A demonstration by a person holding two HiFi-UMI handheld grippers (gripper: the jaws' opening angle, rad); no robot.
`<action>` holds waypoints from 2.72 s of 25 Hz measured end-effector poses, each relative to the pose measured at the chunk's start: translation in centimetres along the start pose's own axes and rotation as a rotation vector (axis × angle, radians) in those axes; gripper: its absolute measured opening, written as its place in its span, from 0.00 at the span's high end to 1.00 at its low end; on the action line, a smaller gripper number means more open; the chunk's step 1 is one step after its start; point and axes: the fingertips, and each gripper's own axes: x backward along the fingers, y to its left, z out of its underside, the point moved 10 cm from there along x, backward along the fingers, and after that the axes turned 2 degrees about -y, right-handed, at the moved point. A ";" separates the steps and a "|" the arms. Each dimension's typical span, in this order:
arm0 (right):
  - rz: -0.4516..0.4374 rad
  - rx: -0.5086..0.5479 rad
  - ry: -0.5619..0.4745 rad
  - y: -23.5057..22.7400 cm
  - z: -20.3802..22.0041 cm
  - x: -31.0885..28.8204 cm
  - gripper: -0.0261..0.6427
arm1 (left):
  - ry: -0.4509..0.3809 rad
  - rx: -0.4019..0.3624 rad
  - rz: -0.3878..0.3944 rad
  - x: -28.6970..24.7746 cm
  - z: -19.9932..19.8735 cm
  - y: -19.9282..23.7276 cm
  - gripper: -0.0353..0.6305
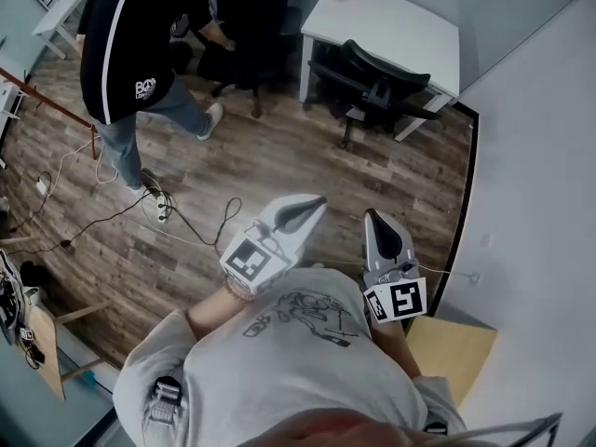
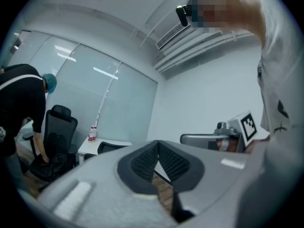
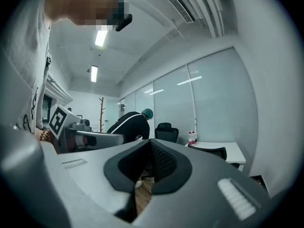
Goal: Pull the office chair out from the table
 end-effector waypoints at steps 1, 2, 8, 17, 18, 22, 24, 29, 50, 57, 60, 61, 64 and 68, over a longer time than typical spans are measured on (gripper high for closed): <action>0.002 0.002 0.005 0.2 0.1 -0.4 0.95 | -0.001 -0.001 -0.003 0.3 -0.1 0.6 0.94; 0.001 0.003 0.013 0.4 0.2 -0.9 0.95 | -0.001 -0.003 -0.007 0.5 -0.2 1.2 0.94; 0.012 0.012 0.044 0.3 0.7 -1.9 0.95 | -0.001 -0.028 -0.018 0.9 0.0 2.8 0.94; 0.028 0.043 0.013 -2.7 0.5 -3.9 0.95 | -0.005 -0.043 -0.011 -1.6 0.2 4.3 0.94; 0.029 0.044 0.010 -3.3 0.5 -4.1 0.95 | -0.003 -0.052 -0.007 -2.2 0.2 4.6 0.94; 0.026 0.054 0.020 -6.1 1.0 -4.9 0.95 | 0.001 -0.071 -0.016 -5.4 -0.3 5.8 0.94; 0.022 0.053 0.023 -7.8 1.4 -5.6 0.95 | 0.008 -0.085 -0.012 -7.2 -0.1 6.6 0.94; 0.018 0.050 0.017 -12.3 1.6 -7.8 0.95 | 0.032 -0.118 -0.013 -12.0 0.3 8.6 0.94; -0.029 0.220 0.170 -29.0 2.6 -16.9 0.91 | 0.239 -0.451 0.014 -29.2 2.0 18.3 0.91; -0.060 0.283 0.307 -33.2 6.0 -20.6 0.86 | 0.406 -0.610 0.034 -34.1 5.5 22.0 0.88; -0.086 0.332 0.356 -34.8 7.5 -22.2 0.83 | 0.469 -0.646 0.053 -36.0 7.3 23.7 0.83; -0.091 0.348 0.369 -35.4 8.0 -22.8 0.82 | 0.487 -0.659 0.059 -36.6 7.9 24.3 0.83; -0.087 0.413 0.398 -37.1 9.3 -24.1 0.83 | 0.544 -0.694 0.081 -38.4 9.6 25.8 0.82; -0.080 0.546 0.468 -39.2 11.4 -25.9 0.86 | 0.644 -0.742 0.109 -40.6 11.9 27.6 0.80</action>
